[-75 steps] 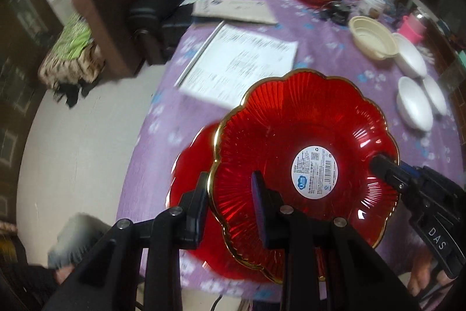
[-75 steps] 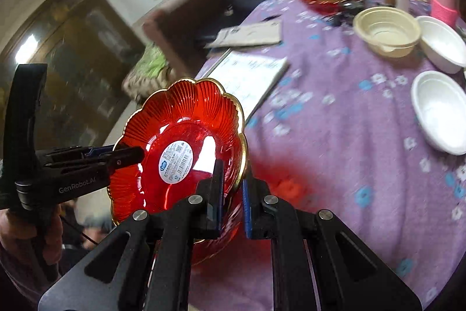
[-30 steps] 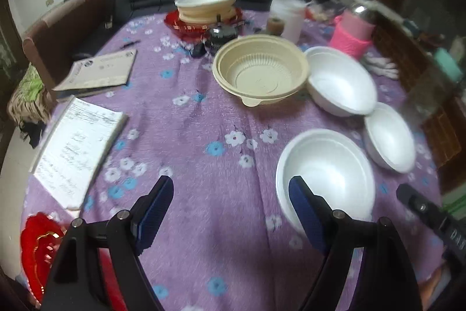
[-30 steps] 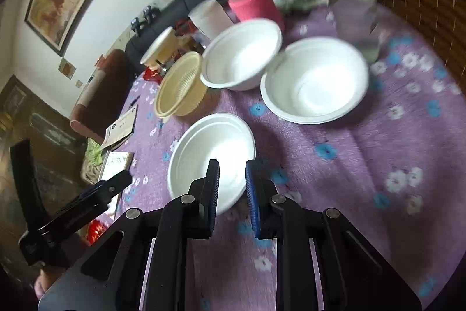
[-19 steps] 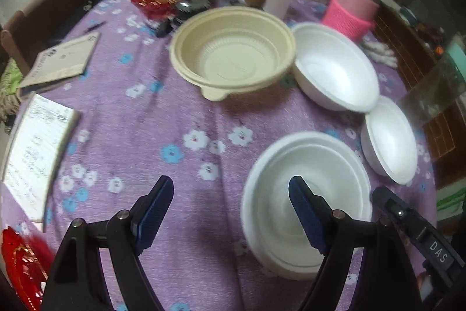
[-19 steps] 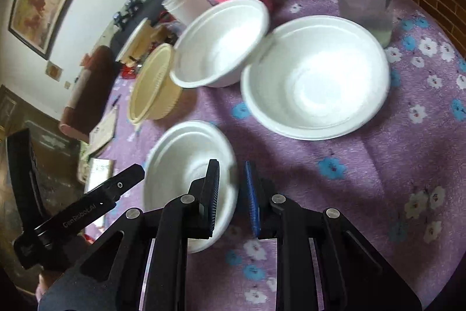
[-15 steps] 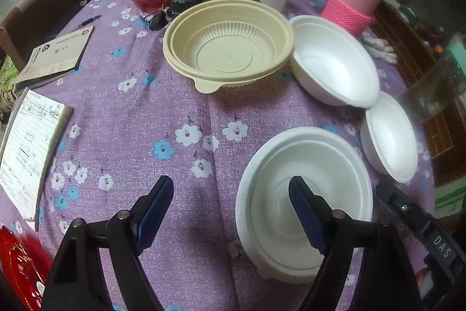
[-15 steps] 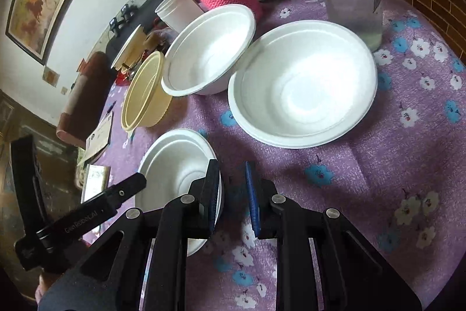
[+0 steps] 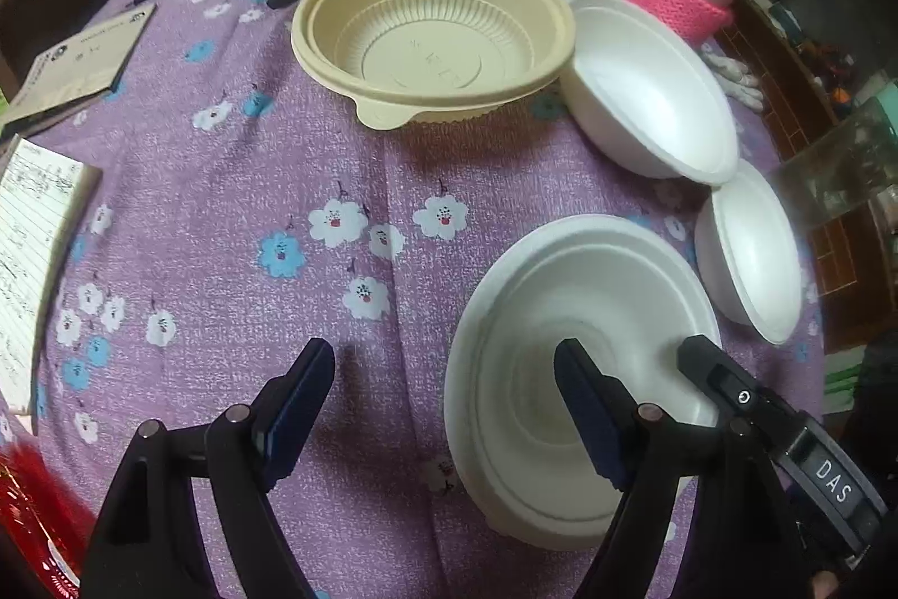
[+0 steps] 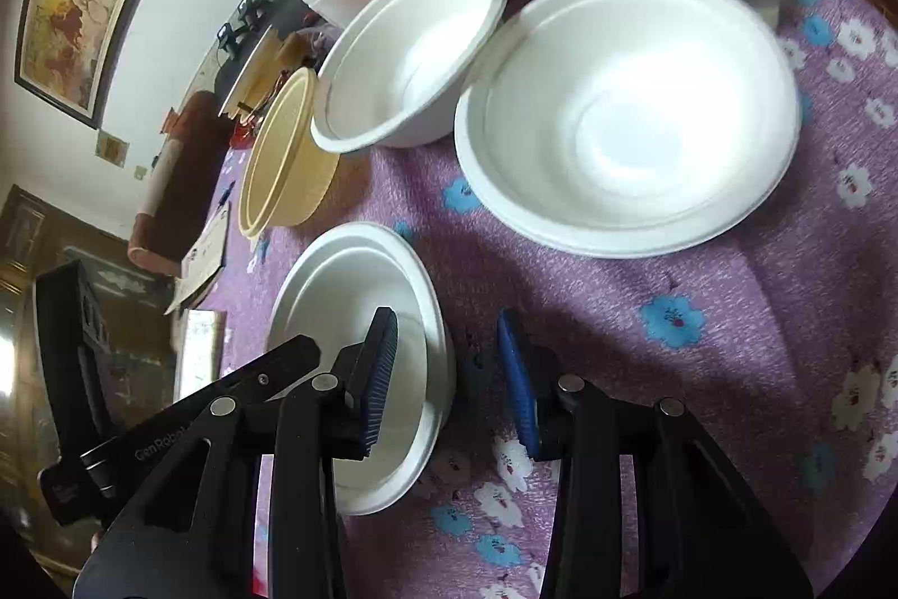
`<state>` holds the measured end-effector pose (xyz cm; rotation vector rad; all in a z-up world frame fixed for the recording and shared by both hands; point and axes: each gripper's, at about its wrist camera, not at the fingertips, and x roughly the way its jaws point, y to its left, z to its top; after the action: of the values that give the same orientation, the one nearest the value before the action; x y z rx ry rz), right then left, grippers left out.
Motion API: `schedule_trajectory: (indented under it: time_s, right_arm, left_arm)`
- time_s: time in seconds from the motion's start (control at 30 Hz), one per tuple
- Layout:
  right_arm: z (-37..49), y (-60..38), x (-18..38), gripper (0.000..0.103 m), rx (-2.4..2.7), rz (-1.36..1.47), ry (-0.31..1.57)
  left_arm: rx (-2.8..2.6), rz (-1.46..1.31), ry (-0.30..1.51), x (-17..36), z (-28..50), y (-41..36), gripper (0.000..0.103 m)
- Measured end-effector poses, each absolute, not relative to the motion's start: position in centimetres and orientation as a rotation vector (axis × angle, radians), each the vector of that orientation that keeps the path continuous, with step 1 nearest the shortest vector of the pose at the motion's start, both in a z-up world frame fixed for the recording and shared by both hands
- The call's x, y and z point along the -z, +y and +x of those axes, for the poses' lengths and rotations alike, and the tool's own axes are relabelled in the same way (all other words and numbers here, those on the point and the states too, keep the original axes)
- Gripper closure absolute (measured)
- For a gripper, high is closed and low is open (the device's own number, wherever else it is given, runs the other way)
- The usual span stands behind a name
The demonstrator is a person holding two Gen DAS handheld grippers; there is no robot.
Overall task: Organize plates and bowls
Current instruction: 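Grasp the rim of the flat white paper plate with the right gripper, then carry the white paper plate onto the red plate stack and release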
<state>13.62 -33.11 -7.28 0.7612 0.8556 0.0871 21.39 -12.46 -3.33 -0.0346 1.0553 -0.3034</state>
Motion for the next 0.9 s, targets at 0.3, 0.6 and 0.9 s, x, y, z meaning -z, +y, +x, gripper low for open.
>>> schedule_trajectory:
  time_s: [0.3, 0.6, 0.9]
  right_arm:
    - [14.3, -32.4, 8.1, 0.093, -0.09, 0.749, 0.886]
    - [13.4, -31.6, 7.2, 0.097, -0.084, 0.695, 0.855]
    - [10.7, -26.5, 4.5, 0.097, -0.18, 0.622, 0.837]
  left_arm:
    - [0.362, -0.063, 1.112, 4.5, 22.0, -12.9, 0.082]
    - [0.372, -0.046, 1.073, 4.1, 20.7, -13.3, 0.092]
    - [0.313, -0.045, 0.986, 1.8, 15.4, -7.6, 0.09]
